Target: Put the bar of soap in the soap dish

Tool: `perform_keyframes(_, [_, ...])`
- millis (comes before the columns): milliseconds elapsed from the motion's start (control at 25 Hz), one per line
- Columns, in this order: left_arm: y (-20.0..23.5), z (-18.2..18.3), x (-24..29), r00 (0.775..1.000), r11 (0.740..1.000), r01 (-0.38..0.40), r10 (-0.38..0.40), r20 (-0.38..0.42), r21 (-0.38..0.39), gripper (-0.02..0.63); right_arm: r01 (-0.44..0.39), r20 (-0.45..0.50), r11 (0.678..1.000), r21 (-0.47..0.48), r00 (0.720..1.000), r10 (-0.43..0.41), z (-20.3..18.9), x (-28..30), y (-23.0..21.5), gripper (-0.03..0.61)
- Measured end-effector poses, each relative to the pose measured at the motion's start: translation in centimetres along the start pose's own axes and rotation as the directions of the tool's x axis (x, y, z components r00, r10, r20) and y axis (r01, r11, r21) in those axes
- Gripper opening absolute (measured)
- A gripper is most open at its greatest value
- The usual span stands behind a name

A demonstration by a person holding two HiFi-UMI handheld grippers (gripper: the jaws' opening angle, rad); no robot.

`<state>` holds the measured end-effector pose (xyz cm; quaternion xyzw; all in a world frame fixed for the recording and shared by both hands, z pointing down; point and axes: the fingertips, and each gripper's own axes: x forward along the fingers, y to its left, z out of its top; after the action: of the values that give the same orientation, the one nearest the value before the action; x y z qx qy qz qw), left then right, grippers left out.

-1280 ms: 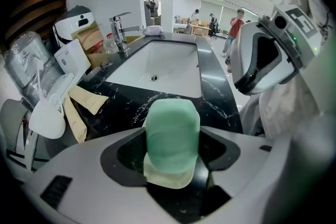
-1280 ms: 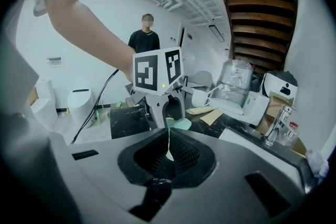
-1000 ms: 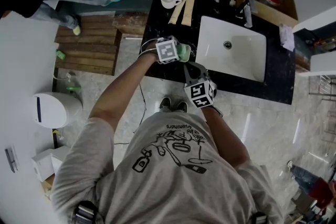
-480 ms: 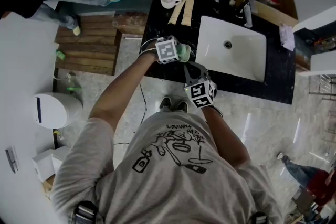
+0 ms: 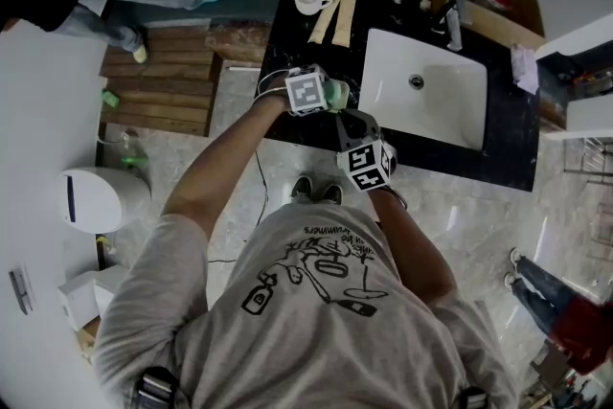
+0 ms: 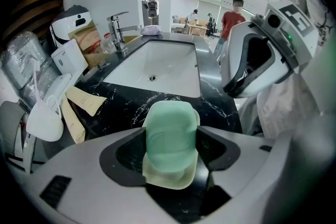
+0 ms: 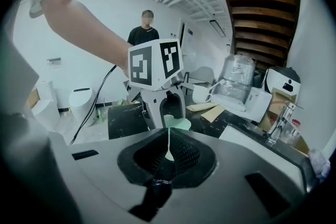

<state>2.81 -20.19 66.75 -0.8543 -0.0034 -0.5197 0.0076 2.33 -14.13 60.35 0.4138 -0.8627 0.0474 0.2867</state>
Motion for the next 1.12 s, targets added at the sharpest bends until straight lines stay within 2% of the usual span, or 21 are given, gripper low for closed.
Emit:
perform_keyframes(520, [-0.1, -0.2, 0.2, 1.000, 1.000, 0.008, -0.008, -0.005, -0.003, 0.279, -0.001, -0.005, 1.000, -0.004, 1.000, 0.001, 0.0, 0.3, 0.1, 0.023])
perform_keyframes(720, [0.0, -0.1, -0.1, 1.000, 1.000, -0.020, 0.020, 0.011, 0.007, 0.279, 0.000, -0.003, 1.000, -0.005, 1.000, 0.000, 0.1, 0.3, 0.1, 0.023])
perform_keyframes(1120, [-0.9, -0.4, -0.9, 0.993, 0.995, -0.029, 0.040, 0.114, -0.090, 0.276, 0.005, -0.002, 1.000, -0.003, 1.000, -0.005, 0.1, 0.0, -0.1, 0.023])
